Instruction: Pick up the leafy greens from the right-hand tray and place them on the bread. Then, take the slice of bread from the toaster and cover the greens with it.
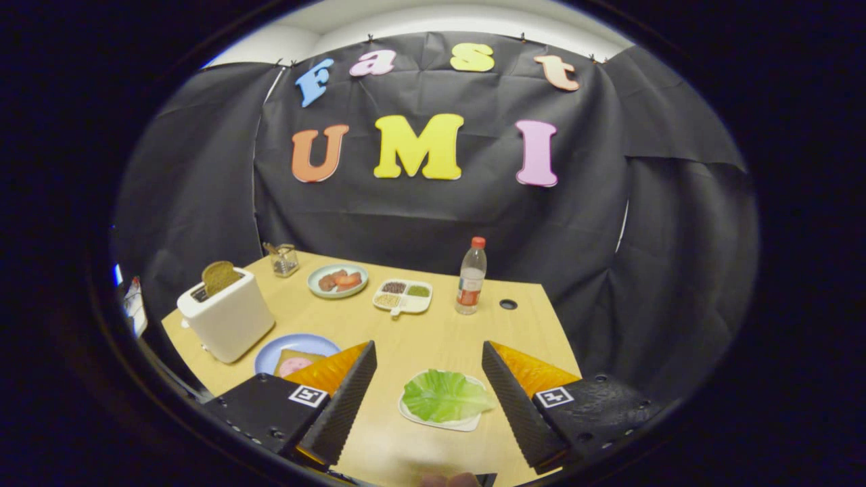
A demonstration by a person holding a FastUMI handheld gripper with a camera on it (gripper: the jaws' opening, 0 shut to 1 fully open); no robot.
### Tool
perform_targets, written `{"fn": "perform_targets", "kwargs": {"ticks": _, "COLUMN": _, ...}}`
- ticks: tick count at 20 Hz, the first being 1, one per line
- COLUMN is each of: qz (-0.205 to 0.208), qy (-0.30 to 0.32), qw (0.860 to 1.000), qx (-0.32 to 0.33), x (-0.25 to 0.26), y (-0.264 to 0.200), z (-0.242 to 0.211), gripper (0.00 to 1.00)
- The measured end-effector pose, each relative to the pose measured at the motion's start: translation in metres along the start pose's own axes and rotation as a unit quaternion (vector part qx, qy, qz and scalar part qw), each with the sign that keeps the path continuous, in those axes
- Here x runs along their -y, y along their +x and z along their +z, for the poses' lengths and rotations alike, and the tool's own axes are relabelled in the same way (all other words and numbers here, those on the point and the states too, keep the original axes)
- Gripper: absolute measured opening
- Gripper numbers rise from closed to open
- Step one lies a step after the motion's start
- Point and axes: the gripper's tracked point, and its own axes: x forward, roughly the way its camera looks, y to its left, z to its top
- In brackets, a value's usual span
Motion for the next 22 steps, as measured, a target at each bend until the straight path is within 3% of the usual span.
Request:
{"fn": "perform_targets", "kwargs": {"ticks": 8, "qz": 0.027, "qy": -0.017, "qw": 0.99, "qx": -0.134, "x": 0.013, "y": 0.081, "z": -0.086, "gripper": 0.96}}
{"fn": "perform_targets", "kwargs": {"ticks": 13, "qz": 0.05, "qy": -0.032, "qw": 0.981, "qx": -0.183, "x": 0.012, "y": 0.12, "z": -0.115, "gripper": 0.96}}
{"fn": "perform_targets", "kwargs": {"ticks": 22, "qz": 0.057, "qy": -0.047, "qw": 0.968, "qx": -0.24, "x": 0.018, "y": 0.143, "z": -0.165, "gripper": 0.96}}
